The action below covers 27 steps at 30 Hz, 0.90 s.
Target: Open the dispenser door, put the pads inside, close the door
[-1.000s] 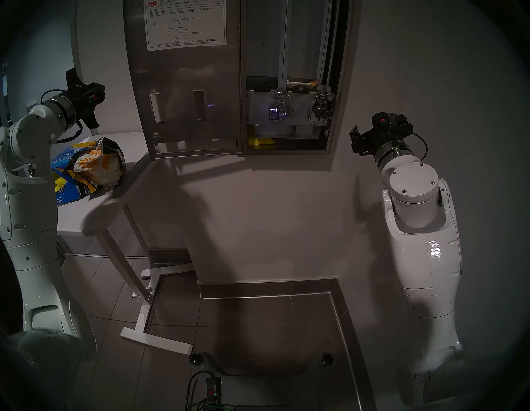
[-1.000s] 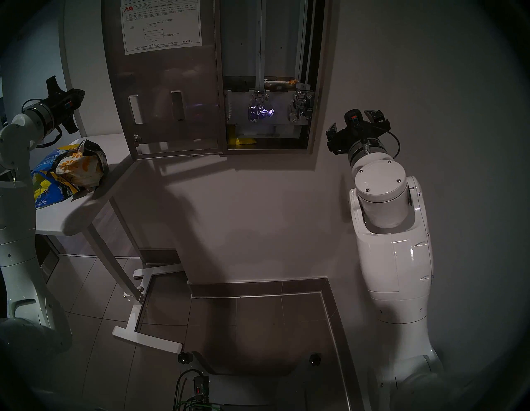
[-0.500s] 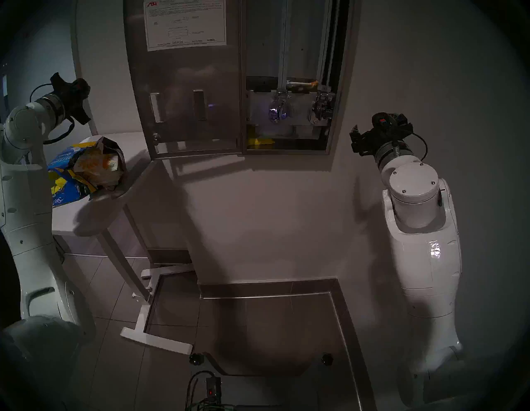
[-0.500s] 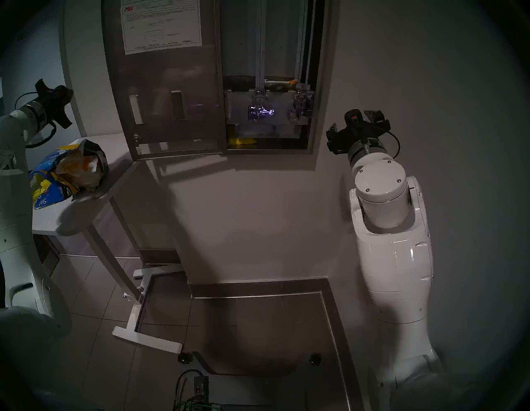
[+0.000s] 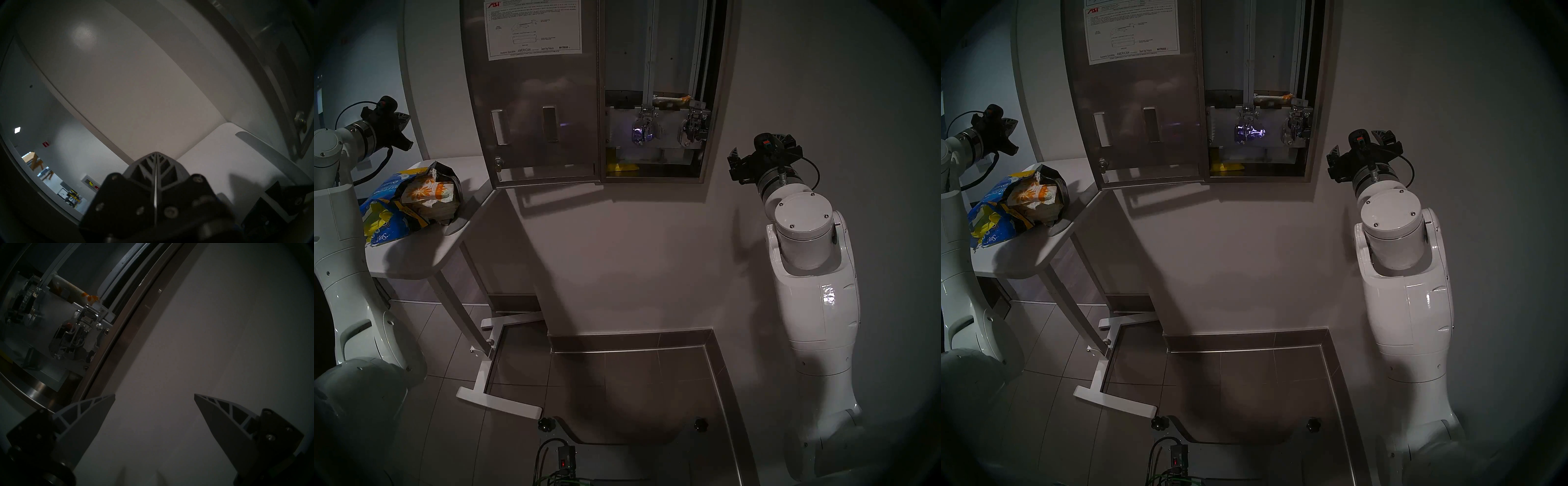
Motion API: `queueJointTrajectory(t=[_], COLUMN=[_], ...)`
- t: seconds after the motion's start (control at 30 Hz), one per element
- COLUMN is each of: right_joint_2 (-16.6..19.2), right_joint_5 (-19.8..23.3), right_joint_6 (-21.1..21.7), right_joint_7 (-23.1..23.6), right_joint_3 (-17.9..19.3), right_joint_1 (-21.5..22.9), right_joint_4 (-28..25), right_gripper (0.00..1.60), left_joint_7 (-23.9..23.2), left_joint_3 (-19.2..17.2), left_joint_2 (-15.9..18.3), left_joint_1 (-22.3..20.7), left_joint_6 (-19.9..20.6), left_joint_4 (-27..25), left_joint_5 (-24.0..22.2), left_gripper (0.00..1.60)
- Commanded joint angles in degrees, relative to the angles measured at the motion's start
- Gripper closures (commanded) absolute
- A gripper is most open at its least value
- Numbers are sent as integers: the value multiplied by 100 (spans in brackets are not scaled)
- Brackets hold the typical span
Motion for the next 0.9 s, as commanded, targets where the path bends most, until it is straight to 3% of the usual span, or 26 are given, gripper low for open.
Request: queueJointTrajectory(t=[0.0, 0.33, 0.87], right_joint_2=[-1, -3, -2], right_joint_5=[-9, -9, -9], right_joint_6=[-67, -70, -67], right_joint_7=[-38, -41, -39], right_joint_3=[9, 9, 9], right_joint_1=[153, 153, 153], right_joint_4=[-173, -175, -173], right_gripper=[0, 0, 0], left_joint_7=[-35, -205, 299], left_joint_3=[-74, 78, 832], left_joint_2=[44, -13, -204], left_joint_1=[-366, -122, -592], left_joint_6=[-124, -348, -331], left_joint_4=[-77, -190, 12], left_joint_5=[-271, -285, -1], left_gripper=[160, 160, 160])
